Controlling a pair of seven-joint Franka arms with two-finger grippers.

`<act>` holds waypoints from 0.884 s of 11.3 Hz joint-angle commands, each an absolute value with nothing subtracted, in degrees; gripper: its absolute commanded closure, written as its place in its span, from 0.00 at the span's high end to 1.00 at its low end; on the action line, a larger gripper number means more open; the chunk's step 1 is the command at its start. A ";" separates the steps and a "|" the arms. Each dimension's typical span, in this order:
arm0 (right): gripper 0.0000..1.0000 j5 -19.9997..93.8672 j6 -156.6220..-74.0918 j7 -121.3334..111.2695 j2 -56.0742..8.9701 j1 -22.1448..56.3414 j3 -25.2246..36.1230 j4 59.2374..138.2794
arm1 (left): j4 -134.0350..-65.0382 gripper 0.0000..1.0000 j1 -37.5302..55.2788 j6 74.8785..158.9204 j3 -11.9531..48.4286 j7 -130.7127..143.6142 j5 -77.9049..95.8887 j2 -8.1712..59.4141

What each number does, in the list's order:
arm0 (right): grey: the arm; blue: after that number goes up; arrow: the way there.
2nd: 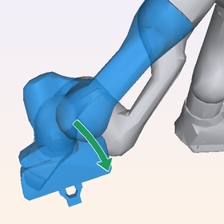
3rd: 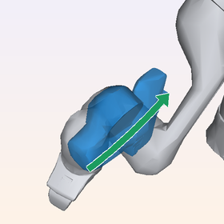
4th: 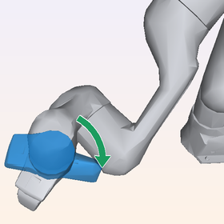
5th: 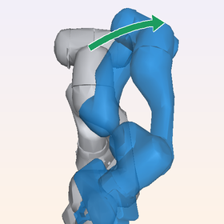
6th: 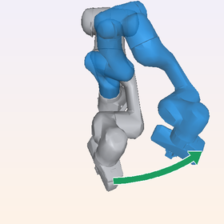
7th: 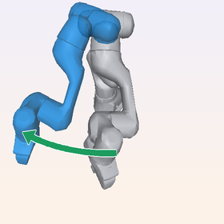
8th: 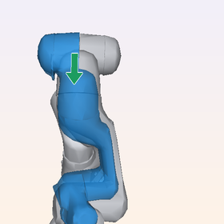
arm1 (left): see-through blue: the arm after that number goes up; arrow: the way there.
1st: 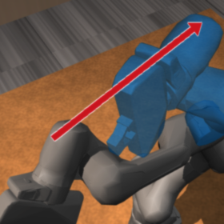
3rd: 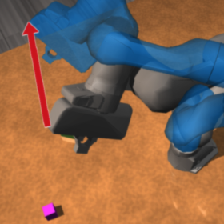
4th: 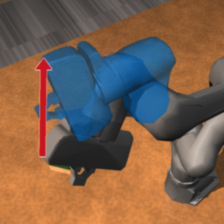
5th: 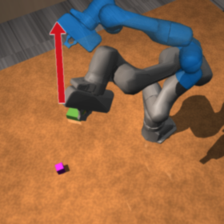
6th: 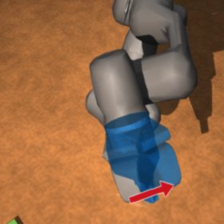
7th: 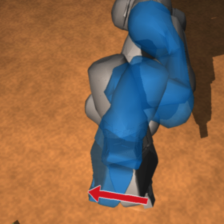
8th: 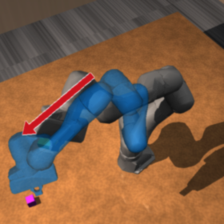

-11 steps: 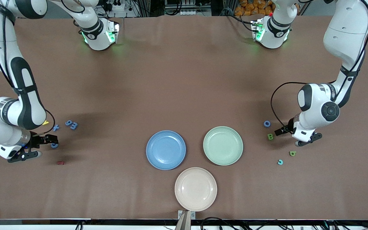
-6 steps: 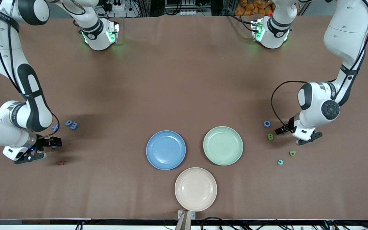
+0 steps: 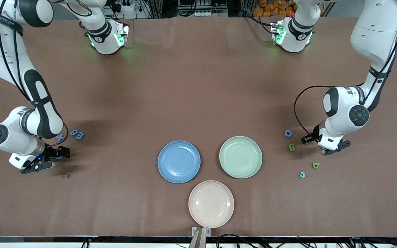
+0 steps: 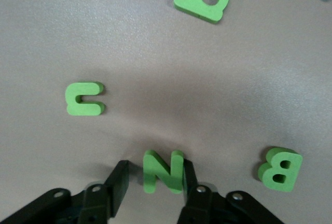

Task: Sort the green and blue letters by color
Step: 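Lift the N with the left gripper while the right gripper grasps the G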

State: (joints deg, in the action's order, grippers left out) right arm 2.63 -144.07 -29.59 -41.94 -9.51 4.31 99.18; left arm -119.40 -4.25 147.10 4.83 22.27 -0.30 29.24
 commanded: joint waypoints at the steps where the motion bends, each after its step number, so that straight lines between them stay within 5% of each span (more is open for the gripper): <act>1: 1.00 3.52 -139.77 -30.76 -39.03 -10.37 3.69 100.46 | -121.20 0.29 -4.04 150.12 4.92 23.82 -1.23 29.27; 4: 1.00 3.60 -139.57 -30.85 -38.85 -10.72 3.69 100.46 | -121.11 0.06 -3.96 150.12 4.92 23.73 -1.32 29.09; 7: 1.00 3.60 -139.92 -30.85 -39.11 -10.72 3.69 100.46 | -120.59 0.01 -3.61 149.59 4.83 23.64 -1.32 27.34; 8: 0.91 3.60 -139.92 -30.85 -39.11 -10.81 3.69 100.55 | -119.98 0.01 -3.34 148.02 4.57 23.56 -1.58 26.29; 10: 0.34 3.60 -139.92 -30.85 -39.29 -10.90 3.69 100.55 | -117.52 0.01 -1.94 143.55 4.57 23.73 -3.25 24.88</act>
